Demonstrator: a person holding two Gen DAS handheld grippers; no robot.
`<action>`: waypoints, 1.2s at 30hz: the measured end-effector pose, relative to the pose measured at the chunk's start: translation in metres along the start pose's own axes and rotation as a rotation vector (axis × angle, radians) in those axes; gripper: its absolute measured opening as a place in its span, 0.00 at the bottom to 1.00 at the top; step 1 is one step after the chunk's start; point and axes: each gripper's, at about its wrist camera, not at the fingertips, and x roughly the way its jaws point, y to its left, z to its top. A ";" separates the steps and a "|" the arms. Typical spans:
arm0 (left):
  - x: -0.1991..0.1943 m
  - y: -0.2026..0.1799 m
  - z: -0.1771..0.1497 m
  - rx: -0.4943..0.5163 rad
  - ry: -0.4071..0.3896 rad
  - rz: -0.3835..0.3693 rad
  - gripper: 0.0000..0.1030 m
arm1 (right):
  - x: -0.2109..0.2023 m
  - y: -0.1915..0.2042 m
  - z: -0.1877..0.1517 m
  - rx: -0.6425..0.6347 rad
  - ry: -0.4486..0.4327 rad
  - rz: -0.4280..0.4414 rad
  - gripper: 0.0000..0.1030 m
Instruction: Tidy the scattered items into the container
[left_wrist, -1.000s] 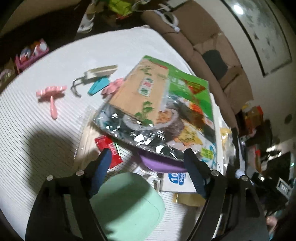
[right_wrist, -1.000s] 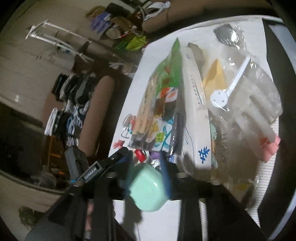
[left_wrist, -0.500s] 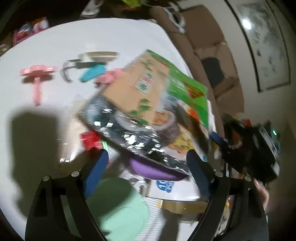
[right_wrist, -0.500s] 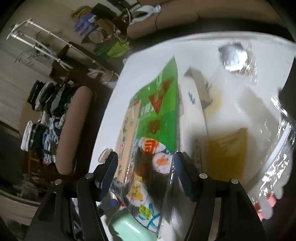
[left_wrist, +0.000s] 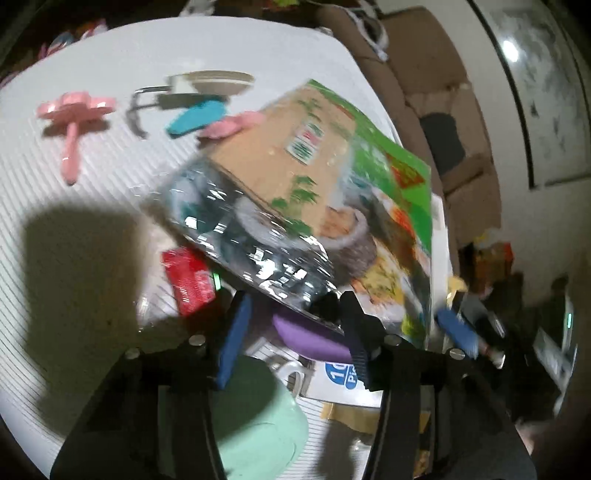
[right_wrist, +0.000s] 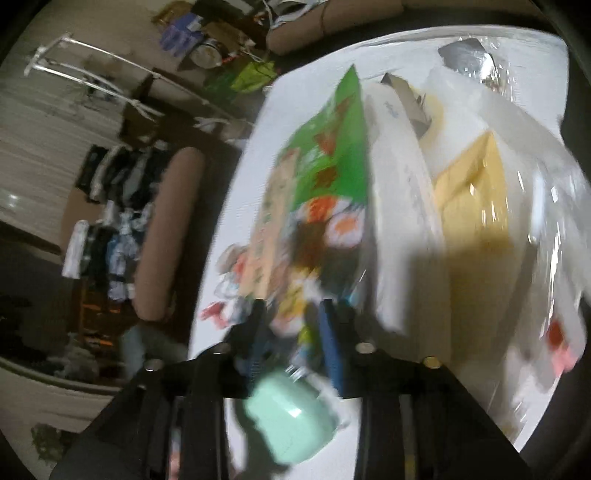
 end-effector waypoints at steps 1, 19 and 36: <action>-0.004 0.001 0.001 -0.002 -0.013 -0.005 0.46 | -0.002 0.000 -0.011 0.024 0.010 0.046 0.51; -0.027 0.007 0.009 -0.004 -0.058 0.002 0.51 | 0.069 0.001 -0.020 0.177 -0.289 -0.007 0.05; -0.056 -0.032 -0.004 0.179 -0.023 -0.038 0.58 | -0.100 -0.025 -0.087 0.071 -0.223 0.181 0.04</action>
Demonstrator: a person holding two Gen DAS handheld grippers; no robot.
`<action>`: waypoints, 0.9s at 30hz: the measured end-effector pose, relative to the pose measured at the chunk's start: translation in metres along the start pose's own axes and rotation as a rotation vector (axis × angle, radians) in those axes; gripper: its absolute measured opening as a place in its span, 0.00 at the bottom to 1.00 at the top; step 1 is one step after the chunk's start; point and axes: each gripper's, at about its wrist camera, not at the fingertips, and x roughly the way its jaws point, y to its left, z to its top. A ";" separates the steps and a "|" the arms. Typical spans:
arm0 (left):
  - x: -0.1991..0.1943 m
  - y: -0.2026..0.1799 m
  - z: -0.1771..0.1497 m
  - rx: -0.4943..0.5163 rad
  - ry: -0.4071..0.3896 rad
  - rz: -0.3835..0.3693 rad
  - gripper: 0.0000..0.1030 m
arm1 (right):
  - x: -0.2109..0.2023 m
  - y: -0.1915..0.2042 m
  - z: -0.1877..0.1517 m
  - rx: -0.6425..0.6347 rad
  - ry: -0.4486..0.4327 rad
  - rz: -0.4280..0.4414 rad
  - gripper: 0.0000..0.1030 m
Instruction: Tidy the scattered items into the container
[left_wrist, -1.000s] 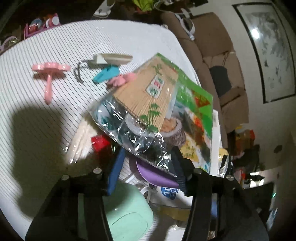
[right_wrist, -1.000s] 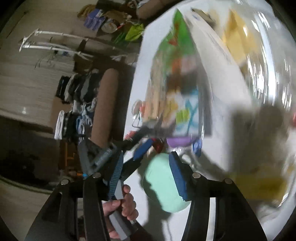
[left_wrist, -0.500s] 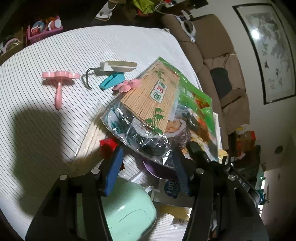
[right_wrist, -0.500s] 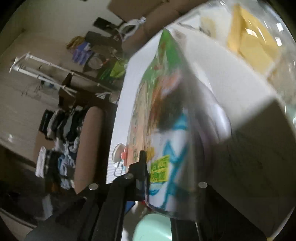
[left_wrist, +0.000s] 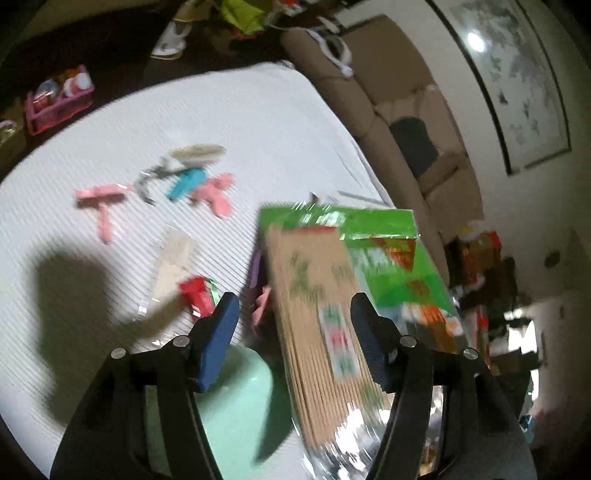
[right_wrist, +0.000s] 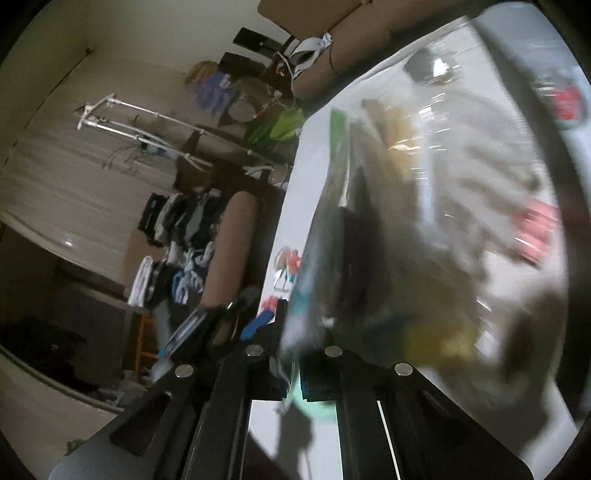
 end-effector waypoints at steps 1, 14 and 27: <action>0.005 -0.008 -0.004 0.029 0.022 0.003 0.58 | -0.017 0.002 -0.004 -0.004 -0.009 0.000 0.03; 0.057 -0.137 -0.117 0.607 0.297 -0.011 0.58 | -0.202 -0.066 -0.080 0.082 -0.071 -0.180 0.04; 0.084 -0.149 -0.212 0.752 0.321 0.064 0.73 | -0.261 -0.169 -0.069 0.232 -0.245 -0.428 0.64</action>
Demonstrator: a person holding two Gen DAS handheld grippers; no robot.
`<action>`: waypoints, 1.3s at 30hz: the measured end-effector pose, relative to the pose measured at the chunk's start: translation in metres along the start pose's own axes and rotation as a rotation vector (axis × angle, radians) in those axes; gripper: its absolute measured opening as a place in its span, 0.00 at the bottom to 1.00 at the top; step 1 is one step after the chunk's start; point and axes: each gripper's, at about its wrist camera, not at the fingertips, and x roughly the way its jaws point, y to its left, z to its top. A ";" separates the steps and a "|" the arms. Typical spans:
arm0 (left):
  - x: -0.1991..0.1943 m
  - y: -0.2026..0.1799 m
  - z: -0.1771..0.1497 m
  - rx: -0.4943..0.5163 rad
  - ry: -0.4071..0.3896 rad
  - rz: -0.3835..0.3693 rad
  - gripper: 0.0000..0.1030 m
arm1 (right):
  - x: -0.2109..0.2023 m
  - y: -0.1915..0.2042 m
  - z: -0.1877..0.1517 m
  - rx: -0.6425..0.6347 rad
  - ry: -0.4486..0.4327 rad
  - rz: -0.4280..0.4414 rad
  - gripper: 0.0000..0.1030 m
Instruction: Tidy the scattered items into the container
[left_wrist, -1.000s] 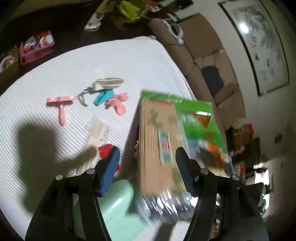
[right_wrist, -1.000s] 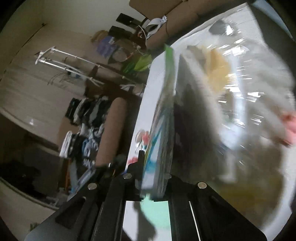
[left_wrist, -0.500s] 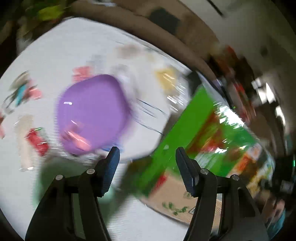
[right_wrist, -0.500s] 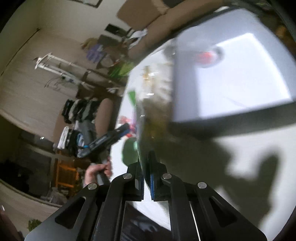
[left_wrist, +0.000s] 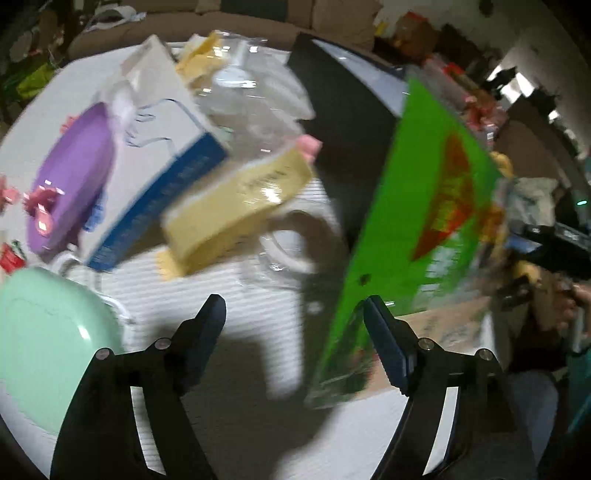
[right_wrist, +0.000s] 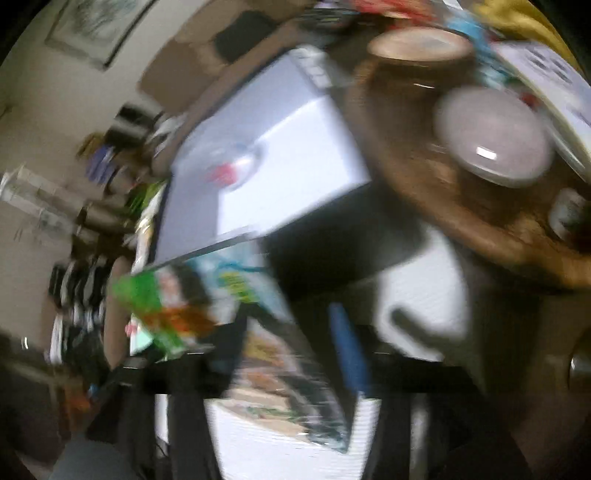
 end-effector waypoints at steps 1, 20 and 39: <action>0.001 -0.002 -0.002 0.000 -0.001 -0.019 0.73 | -0.005 -0.006 -0.003 0.017 -0.010 0.026 0.64; 0.024 -0.068 -0.030 0.090 0.111 0.016 0.58 | 0.046 0.027 -0.056 -0.284 0.257 0.019 0.54; 0.019 -0.143 0.144 0.137 0.073 0.050 0.60 | -0.022 0.080 0.096 -0.348 -0.009 -0.033 0.54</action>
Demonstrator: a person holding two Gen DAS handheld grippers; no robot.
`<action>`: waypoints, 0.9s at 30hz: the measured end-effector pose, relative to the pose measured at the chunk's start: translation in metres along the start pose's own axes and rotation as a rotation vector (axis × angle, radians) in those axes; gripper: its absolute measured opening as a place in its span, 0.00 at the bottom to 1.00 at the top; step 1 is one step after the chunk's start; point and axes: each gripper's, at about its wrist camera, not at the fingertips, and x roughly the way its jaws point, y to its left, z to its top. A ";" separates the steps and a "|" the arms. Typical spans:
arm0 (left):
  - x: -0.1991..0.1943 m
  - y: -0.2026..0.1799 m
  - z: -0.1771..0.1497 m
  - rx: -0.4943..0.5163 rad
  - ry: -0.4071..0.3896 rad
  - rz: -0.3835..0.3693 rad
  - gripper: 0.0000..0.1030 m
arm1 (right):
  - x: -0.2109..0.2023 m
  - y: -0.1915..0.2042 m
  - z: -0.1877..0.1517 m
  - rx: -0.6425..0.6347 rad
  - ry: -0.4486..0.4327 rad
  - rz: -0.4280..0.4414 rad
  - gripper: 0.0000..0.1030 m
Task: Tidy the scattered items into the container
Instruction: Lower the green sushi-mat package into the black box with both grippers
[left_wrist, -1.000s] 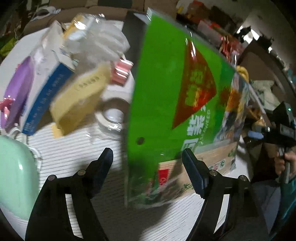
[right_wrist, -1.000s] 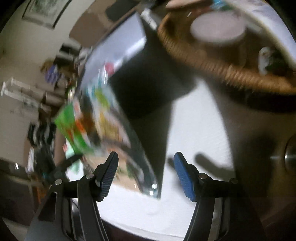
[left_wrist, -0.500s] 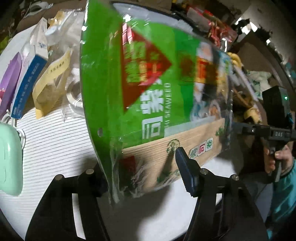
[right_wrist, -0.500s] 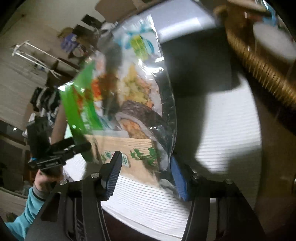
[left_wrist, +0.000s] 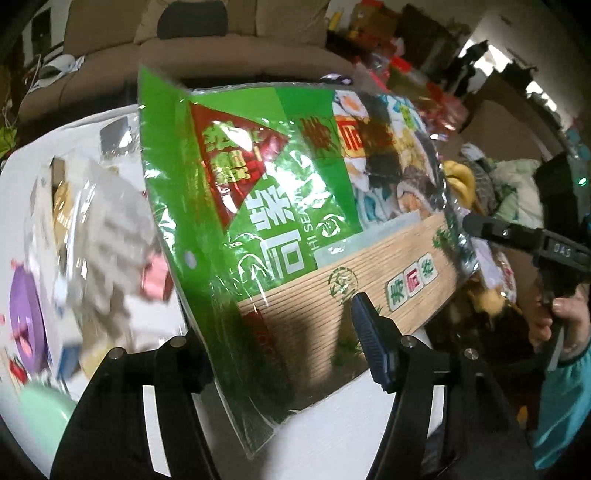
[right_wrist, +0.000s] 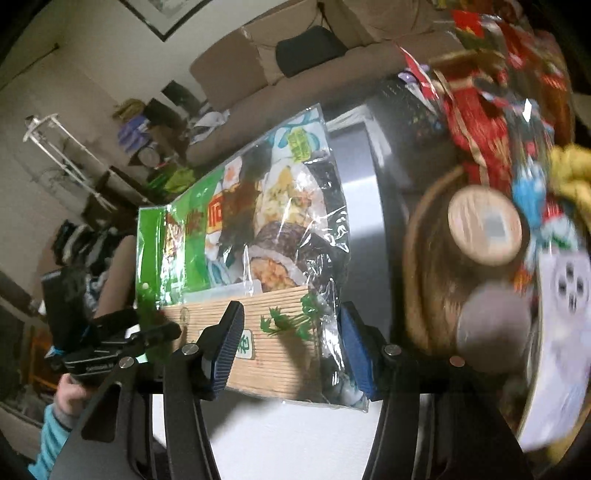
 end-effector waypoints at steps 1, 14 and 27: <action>0.009 0.004 0.008 -0.003 0.025 0.016 0.60 | 0.007 -0.002 0.005 -0.001 0.015 -0.014 0.54; 0.043 0.027 0.032 0.098 0.143 0.161 0.76 | 0.027 -0.007 0.015 -0.098 0.089 -0.161 0.54; 0.055 0.015 0.064 0.058 0.088 0.112 0.76 | 0.085 0.009 0.052 -0.128 0.169 -0.104 0.54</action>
